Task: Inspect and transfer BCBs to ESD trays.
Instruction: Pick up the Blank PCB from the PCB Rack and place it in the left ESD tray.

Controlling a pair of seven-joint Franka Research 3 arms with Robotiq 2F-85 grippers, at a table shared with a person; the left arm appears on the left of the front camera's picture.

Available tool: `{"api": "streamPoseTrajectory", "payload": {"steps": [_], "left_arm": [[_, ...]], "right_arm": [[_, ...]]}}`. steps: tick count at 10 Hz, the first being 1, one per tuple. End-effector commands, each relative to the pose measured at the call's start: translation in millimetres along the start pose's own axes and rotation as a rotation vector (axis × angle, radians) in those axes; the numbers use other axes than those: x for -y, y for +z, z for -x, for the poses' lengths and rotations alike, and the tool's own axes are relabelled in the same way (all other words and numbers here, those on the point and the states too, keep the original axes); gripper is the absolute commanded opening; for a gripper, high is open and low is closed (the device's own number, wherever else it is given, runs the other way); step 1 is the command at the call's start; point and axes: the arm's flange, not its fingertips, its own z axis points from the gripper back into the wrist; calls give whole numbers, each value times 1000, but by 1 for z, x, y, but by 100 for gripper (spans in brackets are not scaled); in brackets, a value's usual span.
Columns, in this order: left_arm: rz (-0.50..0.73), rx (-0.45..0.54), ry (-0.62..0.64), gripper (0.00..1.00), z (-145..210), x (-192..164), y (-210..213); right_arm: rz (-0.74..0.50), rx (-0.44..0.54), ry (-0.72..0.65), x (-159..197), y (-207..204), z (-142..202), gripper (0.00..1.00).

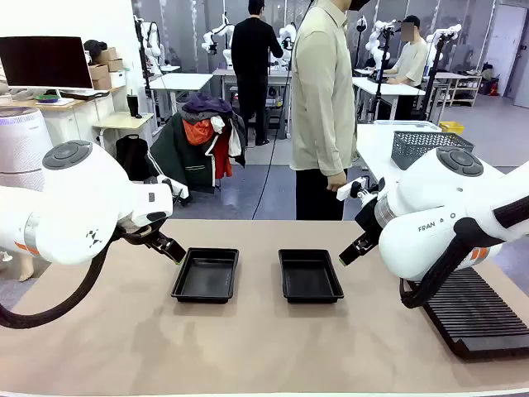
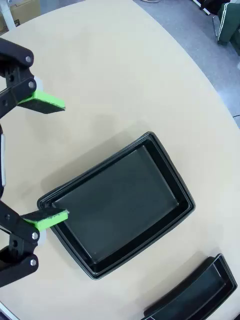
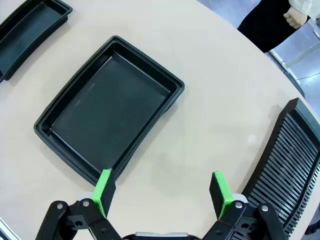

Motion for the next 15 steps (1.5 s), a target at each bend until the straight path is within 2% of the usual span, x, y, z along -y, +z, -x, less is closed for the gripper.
{"api": "streamPoseTrajectory", "payload": {"steps": [1, 10, 11, 15], "left_arm": [[0, 0, 0, 100, 0, 0, 0], [0, 0, 0, 100, 0, 0, 0], [0, 0, 0, 100, 0, 0, 0], [100, -3, 65, 100, -27, 1, 85]], "right_arm": [[0, 0, 0, 0, 0, 0, 100], [0, 0, 1, 0, 0, 0, 100], [-13, 12, -93, 4, 14, -5, 100], [-106, -11, -282, 29, 108, -16, 100]]}}
